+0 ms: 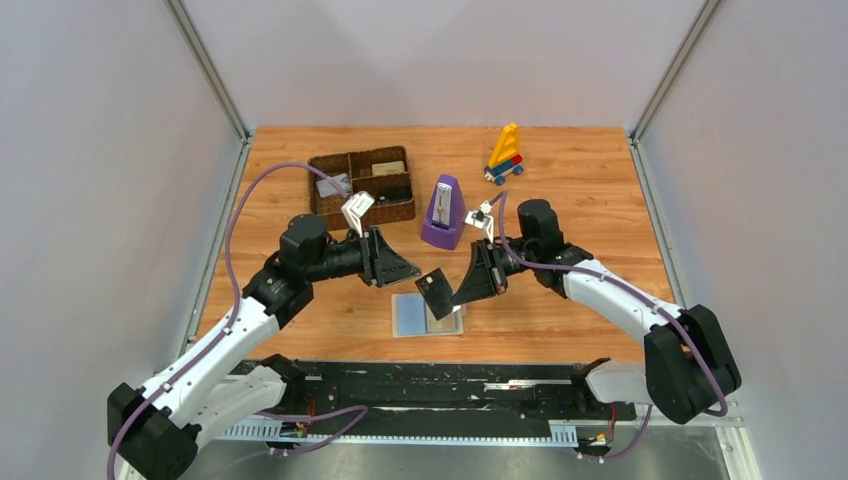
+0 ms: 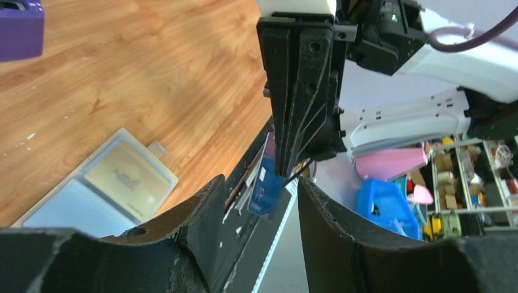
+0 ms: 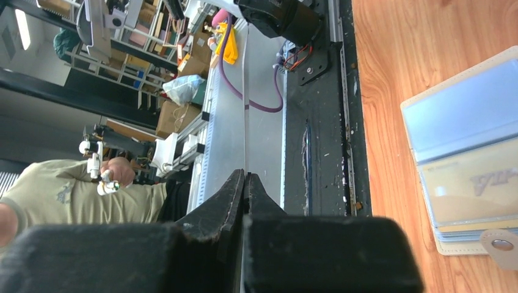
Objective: Take the credit cards out of the card holder
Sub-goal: Place the credit card in the storage box.
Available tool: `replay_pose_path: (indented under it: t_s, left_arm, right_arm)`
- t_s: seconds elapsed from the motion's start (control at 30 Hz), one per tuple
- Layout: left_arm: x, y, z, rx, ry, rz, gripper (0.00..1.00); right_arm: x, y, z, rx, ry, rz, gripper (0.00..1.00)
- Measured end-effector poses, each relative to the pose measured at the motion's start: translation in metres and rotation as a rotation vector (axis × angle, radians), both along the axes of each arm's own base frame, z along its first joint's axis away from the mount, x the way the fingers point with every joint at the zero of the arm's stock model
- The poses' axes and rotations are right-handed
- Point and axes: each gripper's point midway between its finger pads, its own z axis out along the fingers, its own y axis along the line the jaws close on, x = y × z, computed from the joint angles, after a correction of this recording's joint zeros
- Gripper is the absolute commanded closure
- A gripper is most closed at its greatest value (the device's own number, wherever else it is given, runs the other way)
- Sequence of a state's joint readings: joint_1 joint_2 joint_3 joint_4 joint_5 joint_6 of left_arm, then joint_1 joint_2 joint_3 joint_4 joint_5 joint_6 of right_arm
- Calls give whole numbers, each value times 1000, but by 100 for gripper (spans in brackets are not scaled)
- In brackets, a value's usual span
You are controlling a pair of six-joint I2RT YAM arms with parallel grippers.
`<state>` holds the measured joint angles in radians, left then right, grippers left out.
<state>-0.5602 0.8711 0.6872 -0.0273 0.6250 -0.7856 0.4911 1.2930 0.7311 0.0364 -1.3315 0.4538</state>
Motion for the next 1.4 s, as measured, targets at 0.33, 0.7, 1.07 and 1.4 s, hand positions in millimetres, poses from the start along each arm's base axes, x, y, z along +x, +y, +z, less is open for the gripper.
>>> replay_pose_path:
  t_s: [0.33, 0.7, 1.07, 1.4]
  left_arm:
    - [-11, -11, -19, 120, 65, -195, 49]
    - [-27, -13, -33, 150, 133, -331, 72]
    - [-32, -14, -33, 137, 142, -373, 100]
    - [4, 6, -28, 128, 135, -206, 100]
  right_arm:
    - [-15, 5, -11, -20, 46, 79, 100]
    - [-23, 11, -12, -26, 51, 119, 100]
    - [-20, 13, -18, -49, 60, 96, 67]
    - [-3, 15, -15, -89, -11, -35, 0]
